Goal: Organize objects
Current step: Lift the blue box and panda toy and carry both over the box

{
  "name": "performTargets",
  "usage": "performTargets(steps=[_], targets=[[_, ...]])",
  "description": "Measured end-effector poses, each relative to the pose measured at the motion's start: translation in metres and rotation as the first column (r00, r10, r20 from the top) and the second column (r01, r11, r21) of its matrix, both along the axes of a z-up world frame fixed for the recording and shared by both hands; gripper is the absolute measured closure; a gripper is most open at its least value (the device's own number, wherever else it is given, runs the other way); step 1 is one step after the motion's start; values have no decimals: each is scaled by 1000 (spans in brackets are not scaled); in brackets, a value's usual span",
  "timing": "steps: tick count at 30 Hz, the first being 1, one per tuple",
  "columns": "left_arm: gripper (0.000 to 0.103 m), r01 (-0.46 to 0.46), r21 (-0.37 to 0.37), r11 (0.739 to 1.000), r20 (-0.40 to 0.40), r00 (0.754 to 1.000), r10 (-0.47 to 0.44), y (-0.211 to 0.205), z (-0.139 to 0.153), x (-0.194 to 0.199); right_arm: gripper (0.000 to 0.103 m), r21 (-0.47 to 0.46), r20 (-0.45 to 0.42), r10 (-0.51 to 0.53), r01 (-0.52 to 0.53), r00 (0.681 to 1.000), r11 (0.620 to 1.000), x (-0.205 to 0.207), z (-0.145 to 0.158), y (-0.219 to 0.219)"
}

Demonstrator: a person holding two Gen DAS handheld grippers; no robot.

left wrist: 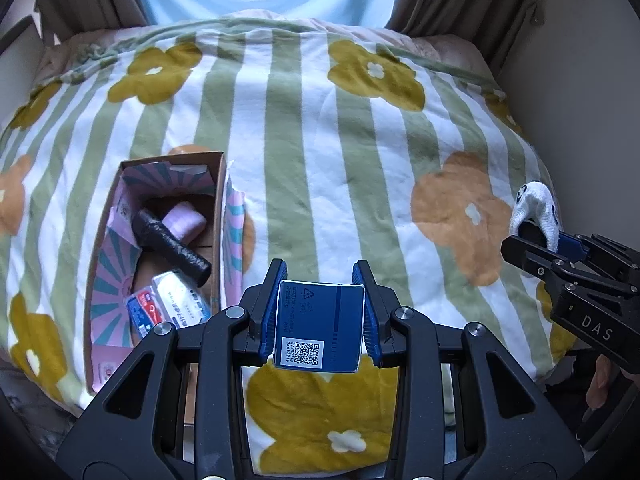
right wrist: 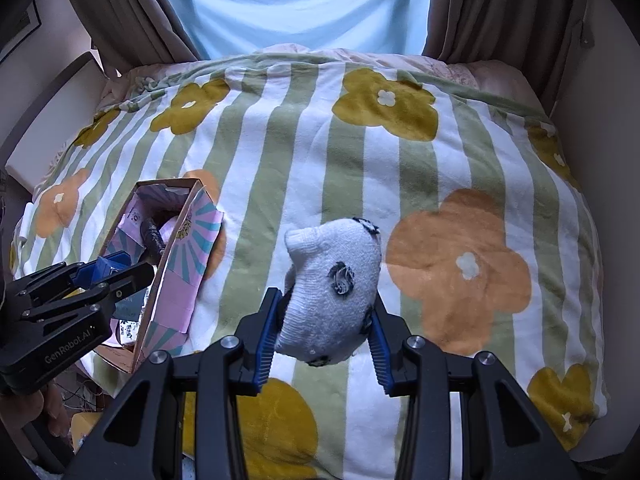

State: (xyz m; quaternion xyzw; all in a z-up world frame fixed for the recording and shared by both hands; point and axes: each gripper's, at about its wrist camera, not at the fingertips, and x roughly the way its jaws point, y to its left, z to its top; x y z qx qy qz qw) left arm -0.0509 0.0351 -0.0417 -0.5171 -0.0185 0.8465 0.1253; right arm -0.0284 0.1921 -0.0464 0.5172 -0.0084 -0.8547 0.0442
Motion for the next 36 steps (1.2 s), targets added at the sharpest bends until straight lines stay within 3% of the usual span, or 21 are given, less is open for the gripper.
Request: performTargets(steps=[8, 14, 26, 36], targets=[[72, -123, 6, 992, -18, 992, 123, -44, 8, 11, 65, -4, -23, 127, -127, 992, 992, -14, 8, -42], [72, -255, 5, 967, -5, 967, 255, -89, 4, 20, 65, -14, -26, 241, -241, 970, 970, -34, 7, -82], [72, -511, 1, 860, 75, 857, 509, -172, -39, 32, 65, -21, 47, 482, -482, 875, 876, -87, -31, -177], [72, -595, -7, 804, 157, 793, 588, -199, -97, 20, 65, -54, 120, 621, -619, 775, 783, -122, -94, -261]])
